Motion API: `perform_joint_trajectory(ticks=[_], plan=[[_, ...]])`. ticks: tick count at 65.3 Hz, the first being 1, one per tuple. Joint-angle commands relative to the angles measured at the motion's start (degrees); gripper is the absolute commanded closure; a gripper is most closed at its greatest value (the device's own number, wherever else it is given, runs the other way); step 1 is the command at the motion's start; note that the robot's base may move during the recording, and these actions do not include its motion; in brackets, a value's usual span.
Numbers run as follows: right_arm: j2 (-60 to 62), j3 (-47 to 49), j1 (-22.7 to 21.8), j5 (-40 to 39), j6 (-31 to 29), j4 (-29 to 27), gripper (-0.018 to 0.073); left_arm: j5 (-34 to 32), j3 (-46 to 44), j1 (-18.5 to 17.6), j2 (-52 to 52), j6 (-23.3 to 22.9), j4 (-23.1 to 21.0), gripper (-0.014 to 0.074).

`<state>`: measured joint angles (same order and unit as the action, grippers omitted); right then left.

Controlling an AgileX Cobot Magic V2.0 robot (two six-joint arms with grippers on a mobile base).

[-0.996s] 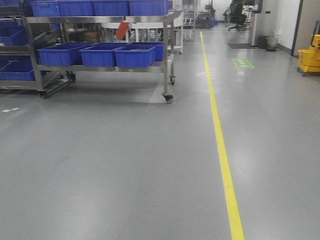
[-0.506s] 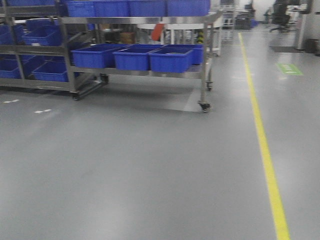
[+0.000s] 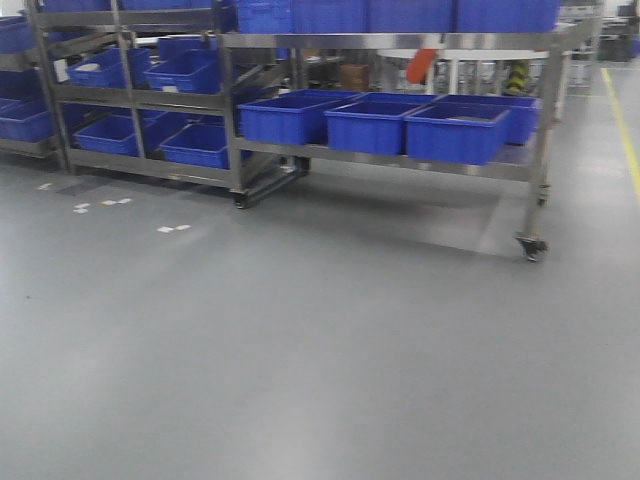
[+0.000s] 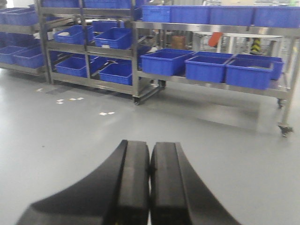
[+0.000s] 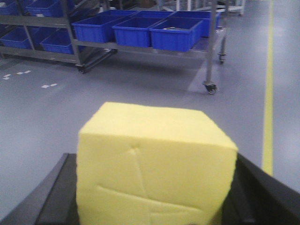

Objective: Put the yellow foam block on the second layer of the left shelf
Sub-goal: 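Drive the base along the yellow floor line toward the shelf racks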

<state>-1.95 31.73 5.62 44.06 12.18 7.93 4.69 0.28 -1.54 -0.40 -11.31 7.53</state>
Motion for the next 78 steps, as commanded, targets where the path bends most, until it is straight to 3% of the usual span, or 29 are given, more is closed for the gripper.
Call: perform_joint_trajectory(ticks=[1,78], plan=[[-0.9,1.5,-0.2,-4.9,-0.5,1.1,0.0303,-5.0,1.5,-0.1,0.5,-0.2,-0.1,0.046],[-0.9,1.5,-0.2,-4.8,-0.5,1.1,0.0303,-5.0,1.5,-0.1,0.5,-0.2,-0.1,0.046]])
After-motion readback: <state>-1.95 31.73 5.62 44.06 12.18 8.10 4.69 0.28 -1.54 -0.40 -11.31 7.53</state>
